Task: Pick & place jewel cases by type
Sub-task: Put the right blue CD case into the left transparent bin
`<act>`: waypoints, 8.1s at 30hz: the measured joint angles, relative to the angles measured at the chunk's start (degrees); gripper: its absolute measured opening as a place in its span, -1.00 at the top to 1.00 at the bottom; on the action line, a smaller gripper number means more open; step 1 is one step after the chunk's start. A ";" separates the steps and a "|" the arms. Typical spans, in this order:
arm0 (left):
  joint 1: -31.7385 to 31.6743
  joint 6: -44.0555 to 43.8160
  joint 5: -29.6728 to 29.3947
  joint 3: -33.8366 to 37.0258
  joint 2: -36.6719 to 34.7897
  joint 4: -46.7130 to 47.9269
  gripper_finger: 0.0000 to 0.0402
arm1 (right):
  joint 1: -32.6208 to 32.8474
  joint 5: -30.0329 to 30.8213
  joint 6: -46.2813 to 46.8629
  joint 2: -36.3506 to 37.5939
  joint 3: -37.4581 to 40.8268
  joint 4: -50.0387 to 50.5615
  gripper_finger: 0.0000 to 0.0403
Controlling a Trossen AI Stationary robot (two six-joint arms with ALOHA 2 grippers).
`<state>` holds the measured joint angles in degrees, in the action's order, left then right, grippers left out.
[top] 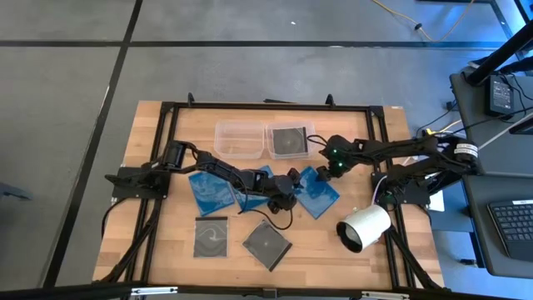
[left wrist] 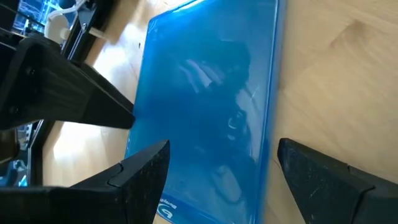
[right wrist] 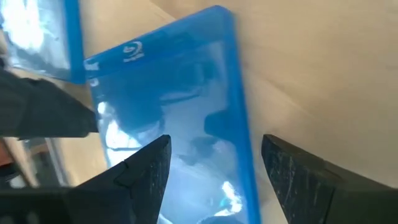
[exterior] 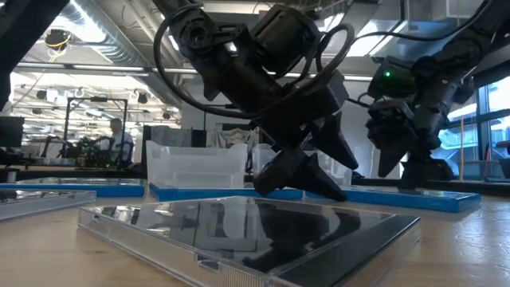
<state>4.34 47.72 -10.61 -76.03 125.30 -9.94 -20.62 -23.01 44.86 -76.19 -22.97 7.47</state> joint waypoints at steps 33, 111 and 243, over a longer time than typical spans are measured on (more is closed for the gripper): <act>0.49 6.22 -1.05 0.15 0.41 -3.47 0.36 | 0.31 -1.19 1.32 -0.72 0.08 -1.80 -0.27; -4.96 -24.36 -27.54 0.20 -44.07 54.57 0.81 | 0.33 5.58 -10.81 32.46 0.08 4.87 -0.27; 14.64 -18.61 -79.56 4.31 -31.58 59.14 0.83 | -1.19 0.74 13.80 -13.02 -27.90 -46.73 -0.27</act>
<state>18.98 29.11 -90.17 -71.72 93.71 49.20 -21.81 -22.27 58.66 -89.21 -50.87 -39.26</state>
